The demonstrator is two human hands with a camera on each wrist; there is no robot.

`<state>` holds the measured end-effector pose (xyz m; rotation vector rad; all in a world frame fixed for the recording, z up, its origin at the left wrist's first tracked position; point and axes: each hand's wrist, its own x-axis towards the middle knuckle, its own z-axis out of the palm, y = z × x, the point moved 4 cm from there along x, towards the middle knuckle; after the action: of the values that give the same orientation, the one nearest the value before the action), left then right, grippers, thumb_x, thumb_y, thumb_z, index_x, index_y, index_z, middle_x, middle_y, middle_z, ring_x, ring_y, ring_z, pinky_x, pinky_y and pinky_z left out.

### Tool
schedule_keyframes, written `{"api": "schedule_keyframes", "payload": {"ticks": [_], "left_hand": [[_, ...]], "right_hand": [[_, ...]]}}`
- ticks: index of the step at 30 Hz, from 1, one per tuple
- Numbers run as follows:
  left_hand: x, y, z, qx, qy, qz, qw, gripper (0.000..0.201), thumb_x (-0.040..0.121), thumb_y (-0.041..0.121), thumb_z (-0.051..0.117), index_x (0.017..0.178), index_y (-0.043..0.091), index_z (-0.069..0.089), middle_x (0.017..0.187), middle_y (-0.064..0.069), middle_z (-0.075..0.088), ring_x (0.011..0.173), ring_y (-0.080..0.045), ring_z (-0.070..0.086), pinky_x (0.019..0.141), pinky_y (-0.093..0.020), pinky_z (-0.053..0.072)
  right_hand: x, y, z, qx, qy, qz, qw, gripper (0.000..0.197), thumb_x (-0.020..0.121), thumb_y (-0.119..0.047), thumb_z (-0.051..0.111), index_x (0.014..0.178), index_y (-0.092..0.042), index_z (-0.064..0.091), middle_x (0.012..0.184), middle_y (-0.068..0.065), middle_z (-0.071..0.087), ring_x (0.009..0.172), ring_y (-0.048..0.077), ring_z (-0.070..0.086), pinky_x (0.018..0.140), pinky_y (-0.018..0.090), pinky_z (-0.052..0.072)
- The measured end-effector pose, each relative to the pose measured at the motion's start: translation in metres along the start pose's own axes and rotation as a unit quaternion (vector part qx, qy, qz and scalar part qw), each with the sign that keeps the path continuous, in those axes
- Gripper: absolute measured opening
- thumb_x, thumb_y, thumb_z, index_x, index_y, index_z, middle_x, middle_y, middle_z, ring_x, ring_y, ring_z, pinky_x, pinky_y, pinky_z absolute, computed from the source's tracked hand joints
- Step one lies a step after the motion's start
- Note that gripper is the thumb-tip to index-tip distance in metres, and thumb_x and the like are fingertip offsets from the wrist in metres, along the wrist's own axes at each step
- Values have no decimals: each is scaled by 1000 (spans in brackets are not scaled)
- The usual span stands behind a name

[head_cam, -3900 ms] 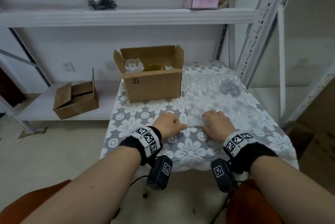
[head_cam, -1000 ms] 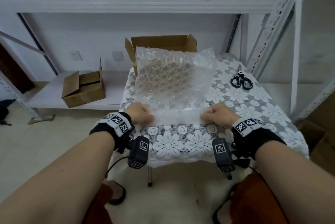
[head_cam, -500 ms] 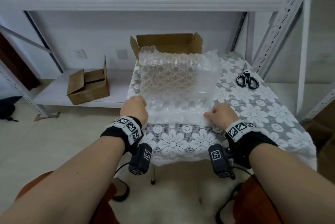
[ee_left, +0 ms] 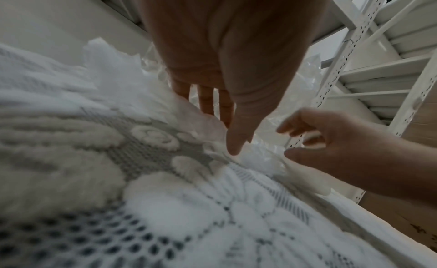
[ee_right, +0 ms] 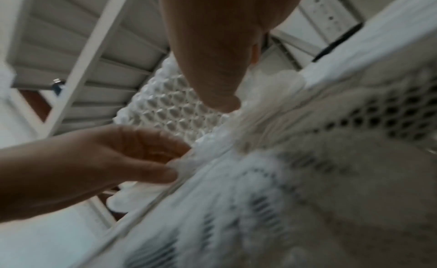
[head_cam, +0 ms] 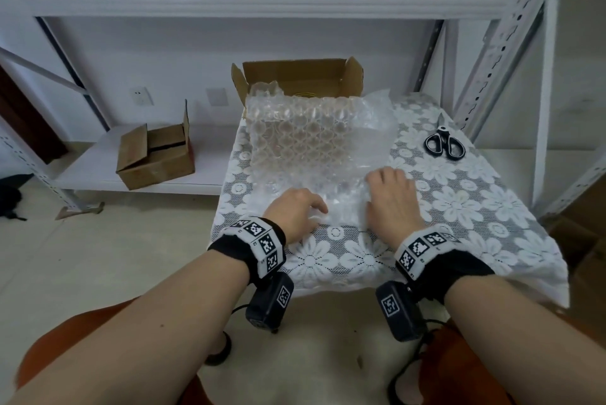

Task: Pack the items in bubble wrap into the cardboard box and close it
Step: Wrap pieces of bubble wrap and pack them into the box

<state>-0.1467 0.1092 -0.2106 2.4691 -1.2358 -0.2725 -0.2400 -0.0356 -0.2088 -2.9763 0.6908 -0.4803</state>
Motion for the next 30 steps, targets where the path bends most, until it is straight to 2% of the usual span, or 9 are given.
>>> {"api": "schedule_keyframes", "payload": {"ticks": [2,4,6,10,13,17,23,26,30], "left_hand": [[2,2,-1,6,7,-1,1000,27,87,16,64,112,25,66,119,3,60,112,-14,51,88,-22,37],[4,3,-1,5,10,-5,1000,27,86,15,65,111,24,66,117,3,60,111,-15,51,85,-21,36],[4,1,-1,-16,11,-12,1000,27,85,14,65,110,21,67,113,2,61,106,-14,54,83,-20,37],[0,-11,0,-68,27,-26,997,29,82,8,66,108,19,68,110,1,65,102,-14,59,89,-22,45],[-1,-19,-1,-73,34,-55,995,27,85,14,66,112,19,66,115,3,63,104,-11,58,91,-22,45],[-3,-21,-5,-64,41,-74,994,28,88,19,60,115,18,65,119,2,64,107,-15,58,92,-27,46],[-6,-19,-12,-41,25,-81,996,24,94,24,51,112,13,64,109,-6,67,97,-22,60,82,-31,46],[-3,-18,-18,-13,-10,-78,997,28,98,29,45,112,12,62,110,-6,65,97,-21,59,79,-29,43],[2,-17,-20,-3,-63,-83,995,30,98,32,46,115,15,64,117,-3,64,99,-17,58,84,-28,44]], "right_hand": [[-3,-23,0,66,-20,-101,992,32,86,-5,51,117,-14,55,118,0,52,111,17,45,98,28,35],[-6,-37,8,133,-86,-130,979,30,88,-19,56,118,-16,55,117,-2,54,110,16,48,97,28,39],[-9,-38,17,157,-120,-117,973,32,86,-23,59,118,-17,55,114,-1,55,108,17,50,93,30,42],[-10,-29,22,150,-107,-126,975,31,88,-12,55,119,-16,56,115,-1,58,105,19,51,92,33,42],[-9,-21,21,159,-100,-119,975,34,89,-4,50,120,-15,58,117,1,60,107,21,53,95,34,41],[-8,-13,20,176,-110,-93,974,29,94,-9,49,121,-15,59,116,1,61,108,18,54,96,32,41],[-3,-8,11,231,-138,-53,962,18,97,-20,47,99,-13,63,85,-4,62,79,15,56,68,26,38],[1,-7,6,245,-137,-37,959,19,96,-25,50,87,-13,62,80,-2,61,75,16,56,68,30,43],[3,-7,5,239,-169,-13,956,27,96,-26,50,78,-8,58,75,1,58,71,18,54,69,33,42]]}}
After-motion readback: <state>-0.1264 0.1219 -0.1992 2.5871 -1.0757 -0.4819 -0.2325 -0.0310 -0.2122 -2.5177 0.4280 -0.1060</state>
